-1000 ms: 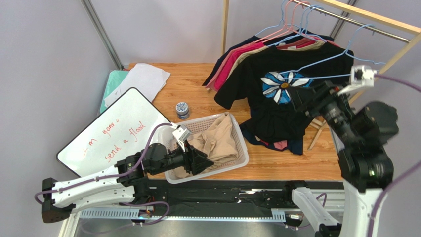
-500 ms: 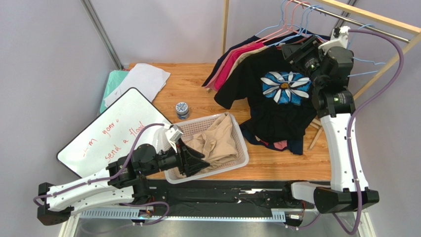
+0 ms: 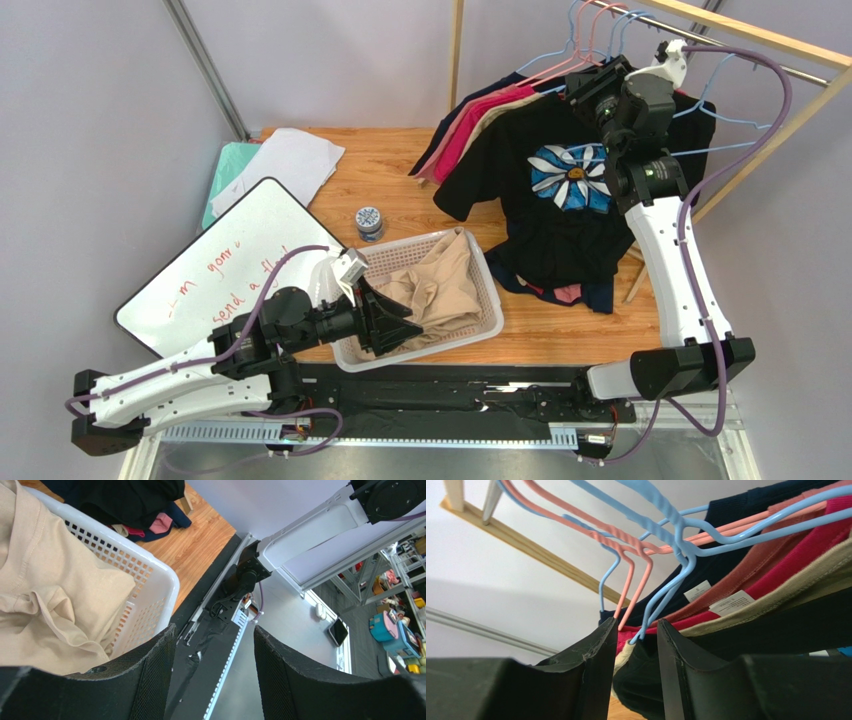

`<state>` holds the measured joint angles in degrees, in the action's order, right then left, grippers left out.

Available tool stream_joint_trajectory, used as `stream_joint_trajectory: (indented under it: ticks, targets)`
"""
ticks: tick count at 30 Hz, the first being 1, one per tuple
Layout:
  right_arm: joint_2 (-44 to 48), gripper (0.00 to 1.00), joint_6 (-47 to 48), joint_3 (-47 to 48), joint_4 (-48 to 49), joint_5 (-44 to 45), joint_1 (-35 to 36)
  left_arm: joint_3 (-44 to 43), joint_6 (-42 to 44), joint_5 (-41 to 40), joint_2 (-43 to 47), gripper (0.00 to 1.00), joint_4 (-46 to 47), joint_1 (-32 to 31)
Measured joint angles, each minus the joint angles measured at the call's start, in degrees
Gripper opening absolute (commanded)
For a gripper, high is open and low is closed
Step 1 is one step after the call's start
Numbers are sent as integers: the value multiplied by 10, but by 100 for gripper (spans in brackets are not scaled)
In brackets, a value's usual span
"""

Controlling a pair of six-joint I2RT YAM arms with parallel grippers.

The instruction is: Remove the t-shirt from the hanger

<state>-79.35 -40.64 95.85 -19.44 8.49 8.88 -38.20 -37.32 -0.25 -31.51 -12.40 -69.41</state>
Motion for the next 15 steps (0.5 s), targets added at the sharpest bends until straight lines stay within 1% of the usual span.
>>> stream_joint_trajectory:
  ticks: [2, 4, 9, 10, 11, 14, 15]
  targets:
    - [-7, 39, 0, 0, 0, 14, 1, 0, 1, 0, 2, 64, -3, 0]
    - [-11, 36, 1, 0, 1, 23, 1, 0, 2, -3, 7, 64, -6, 0]
    - [-26, 34, 4, 0, 6, 33, 1, -3, 3, -9, 14, 64, -20, 0]
    - [-29, 29, 4, 1, 7, 34, 1, -5, 3, -11, 14, 64, -24, 0]
    - [-32, 22, 4, 1, 9, 35, 1, -7, 4, -12, 14, 64, -27, 0]
    - [-37, 14, 2, 2, 14, 35, 1, -10, 4, -14, 15, 64, -31, 0]
    - [-38, 13, 1, 3, 16, 35, 3, -10, 4, -15, 16, 64, -32, 0]
